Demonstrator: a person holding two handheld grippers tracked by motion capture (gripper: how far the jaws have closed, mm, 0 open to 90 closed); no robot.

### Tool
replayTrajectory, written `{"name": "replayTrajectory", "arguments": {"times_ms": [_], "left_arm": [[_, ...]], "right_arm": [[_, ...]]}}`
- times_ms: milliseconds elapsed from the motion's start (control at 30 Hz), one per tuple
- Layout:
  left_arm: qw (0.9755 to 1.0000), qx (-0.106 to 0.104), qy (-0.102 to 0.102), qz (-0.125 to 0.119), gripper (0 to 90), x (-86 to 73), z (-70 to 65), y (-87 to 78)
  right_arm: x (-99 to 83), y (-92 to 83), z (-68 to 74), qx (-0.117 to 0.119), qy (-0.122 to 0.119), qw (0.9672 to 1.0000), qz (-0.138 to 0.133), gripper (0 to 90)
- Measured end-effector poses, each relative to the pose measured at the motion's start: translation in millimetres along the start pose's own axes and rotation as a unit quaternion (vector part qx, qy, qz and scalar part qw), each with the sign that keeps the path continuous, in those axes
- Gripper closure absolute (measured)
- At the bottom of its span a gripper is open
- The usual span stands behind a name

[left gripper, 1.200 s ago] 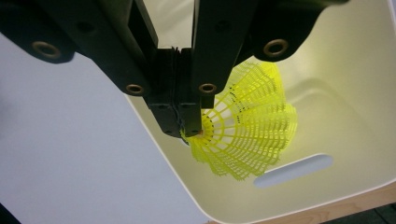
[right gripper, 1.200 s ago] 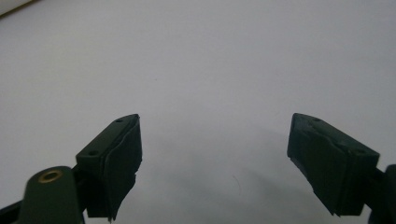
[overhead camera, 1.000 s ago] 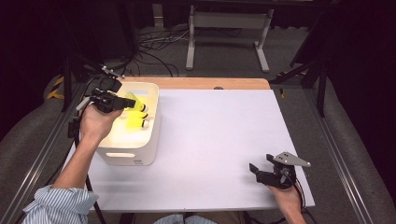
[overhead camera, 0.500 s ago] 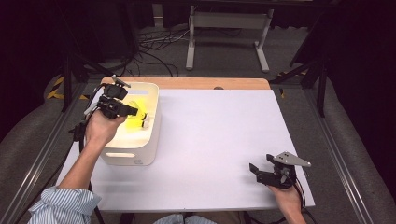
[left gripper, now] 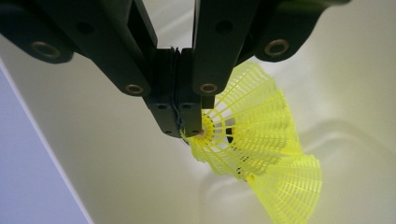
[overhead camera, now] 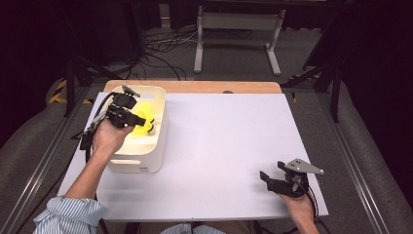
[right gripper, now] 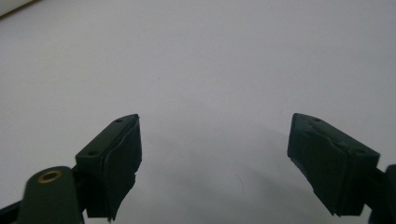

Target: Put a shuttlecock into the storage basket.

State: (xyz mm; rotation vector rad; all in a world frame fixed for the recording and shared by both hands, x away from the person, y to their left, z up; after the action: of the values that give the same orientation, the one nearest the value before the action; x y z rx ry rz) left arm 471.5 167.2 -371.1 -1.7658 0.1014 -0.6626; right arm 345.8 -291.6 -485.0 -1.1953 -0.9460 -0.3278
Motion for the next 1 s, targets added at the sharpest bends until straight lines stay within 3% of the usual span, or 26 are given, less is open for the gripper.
{"name": "replayTrajectory", "arguments": {"times_ms": [700, 1000], "left_arm": [[0.9996, -0.004, 0.011, 0.024, 87.4, 1.1, -7.1, 14.1], [0.9999, -0.007, 0.002, 0.012, 71.1, 0.9, -7.5, 10.4]], "right_arm": [[0.3, -0.1, 0.2, -0.001, -0.001, 1.0000, -0.001, 18.1], [0.5, 0.0, 0.5, -0.001, -0.003, 1.0000, -0.001, 18.1]]}}
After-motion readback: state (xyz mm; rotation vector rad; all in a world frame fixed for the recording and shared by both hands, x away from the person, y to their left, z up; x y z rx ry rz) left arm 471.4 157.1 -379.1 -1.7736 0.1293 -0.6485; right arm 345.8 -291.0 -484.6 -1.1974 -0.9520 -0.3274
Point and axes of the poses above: each handheld gripper's, and its own axes: y roughly forward along the jaws, x roughly out of its top, z roughly to its left, the point moved 5 cm from there along y, roughly forward along the jaws, and after that the axes turned 6 degrees about z, right-handed, at the moved point
